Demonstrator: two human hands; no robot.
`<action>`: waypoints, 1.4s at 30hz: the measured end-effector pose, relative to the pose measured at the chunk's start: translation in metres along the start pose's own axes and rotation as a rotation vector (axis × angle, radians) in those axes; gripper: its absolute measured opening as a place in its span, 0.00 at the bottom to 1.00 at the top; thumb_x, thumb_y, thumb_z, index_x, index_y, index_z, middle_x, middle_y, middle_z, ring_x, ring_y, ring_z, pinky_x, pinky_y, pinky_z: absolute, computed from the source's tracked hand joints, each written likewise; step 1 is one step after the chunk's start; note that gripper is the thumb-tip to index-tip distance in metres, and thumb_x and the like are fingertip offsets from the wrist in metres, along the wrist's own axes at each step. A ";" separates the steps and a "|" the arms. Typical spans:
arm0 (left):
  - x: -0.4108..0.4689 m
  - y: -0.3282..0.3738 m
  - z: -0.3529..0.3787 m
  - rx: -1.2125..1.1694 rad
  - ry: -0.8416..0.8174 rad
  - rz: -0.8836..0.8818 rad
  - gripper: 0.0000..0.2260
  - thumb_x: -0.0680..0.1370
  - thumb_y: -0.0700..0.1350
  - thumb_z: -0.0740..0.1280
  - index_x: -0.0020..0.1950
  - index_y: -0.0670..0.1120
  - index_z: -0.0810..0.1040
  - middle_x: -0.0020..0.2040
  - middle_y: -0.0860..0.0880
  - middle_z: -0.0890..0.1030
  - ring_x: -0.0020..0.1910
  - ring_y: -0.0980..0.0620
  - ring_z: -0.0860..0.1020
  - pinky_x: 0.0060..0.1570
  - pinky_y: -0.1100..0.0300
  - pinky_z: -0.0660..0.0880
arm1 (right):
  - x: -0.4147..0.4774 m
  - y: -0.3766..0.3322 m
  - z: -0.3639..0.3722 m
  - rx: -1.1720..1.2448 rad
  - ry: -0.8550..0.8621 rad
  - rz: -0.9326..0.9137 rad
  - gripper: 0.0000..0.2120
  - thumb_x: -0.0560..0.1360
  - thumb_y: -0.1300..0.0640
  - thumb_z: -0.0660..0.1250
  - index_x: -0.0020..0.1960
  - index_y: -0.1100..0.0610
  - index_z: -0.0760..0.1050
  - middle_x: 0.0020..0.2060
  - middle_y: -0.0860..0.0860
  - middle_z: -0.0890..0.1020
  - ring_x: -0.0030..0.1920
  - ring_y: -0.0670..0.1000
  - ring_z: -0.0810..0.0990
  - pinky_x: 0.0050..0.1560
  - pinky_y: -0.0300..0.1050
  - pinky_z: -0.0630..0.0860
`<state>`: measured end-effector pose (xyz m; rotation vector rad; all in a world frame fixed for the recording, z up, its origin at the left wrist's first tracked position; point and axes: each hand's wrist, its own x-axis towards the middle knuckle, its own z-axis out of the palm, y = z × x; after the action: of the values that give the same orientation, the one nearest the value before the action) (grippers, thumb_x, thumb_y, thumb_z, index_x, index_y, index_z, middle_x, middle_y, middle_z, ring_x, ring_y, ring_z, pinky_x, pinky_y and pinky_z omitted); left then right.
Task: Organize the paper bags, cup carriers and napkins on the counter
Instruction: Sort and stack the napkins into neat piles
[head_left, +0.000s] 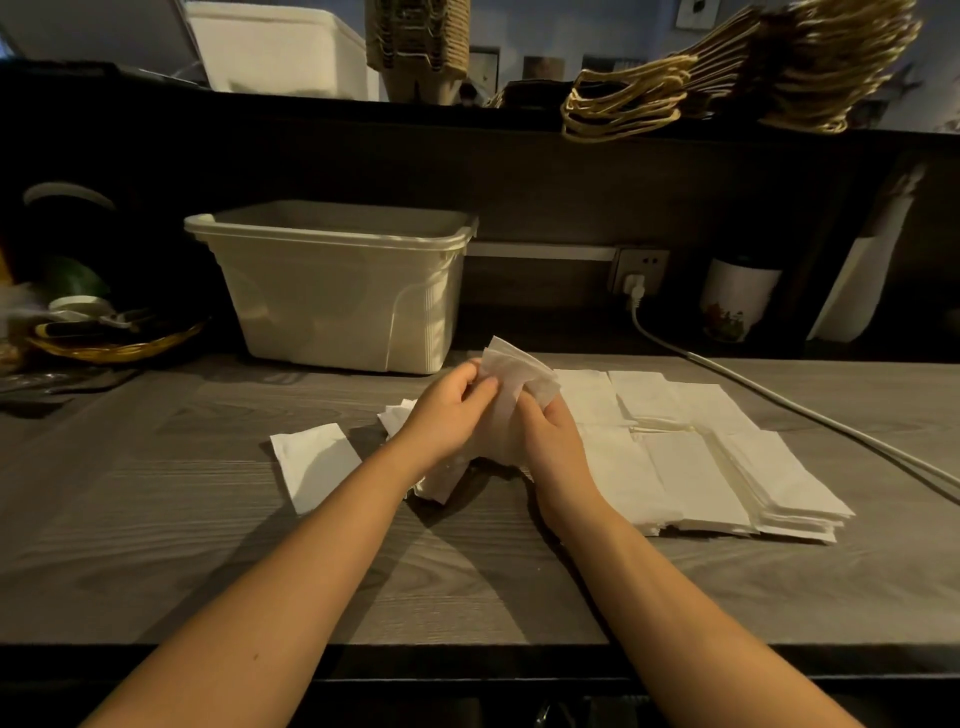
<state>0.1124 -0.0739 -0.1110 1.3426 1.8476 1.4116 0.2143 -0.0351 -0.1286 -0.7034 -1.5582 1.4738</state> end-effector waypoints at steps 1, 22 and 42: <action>0.000 0.000 0.001 -0.018 0.023 -0.017 0.09 0.82 0.47 0.56 0.59 0.52 0.72 0.49 0.56 0.75 0.49 0.59 0.73 0.43 0.67 0.69 | -0.001 -0.001 0.001 0.042 -0.023 0.028 0.11 0.81 0.50 0.54 0.59 0.49 0.72 0.52 0.49 0.78 0.52 0.46 0.77 0.43 0.37 0.76; 0.018 -0.030 -0.027 0.554 0.234 -0.050 0.15 0.81 0.54 0.56 0.66 0.52 0.70 0.63 0.52 0.74 0.60 0.51 0.72 0.53 0.55 0.71 | 0.006 0.013 -0.001 0.069 0.087 0.065 0.12 0.80 0.54 0.59 0.63 0.52 0.70 0.55 0.51 0.78 0.56 0.51 0.77 0.59 0.51 0.75; 0.009 -0.020 -0.026 0.910 0.101 -0.139 0.16 0.77 0.50 0.64 0.64 0.52 0.69 0.66 0.48 0.70 0.63 0.46 0.68 0.60 0.51 0.67 | 0.005 0.007 -0.005 0.409 0.020 0.283 0.08 0.80 0.55 0.60 0.59 0.50 0.67 0.50 0.51 0.77 0.52 0.53 0.77 0.56 0.53 0.75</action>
<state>0.0791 -0.0783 -0.1181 1.4706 2.7442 0.5452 0.2148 -0.0273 -0.1345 -0.7084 -1.1192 1.9148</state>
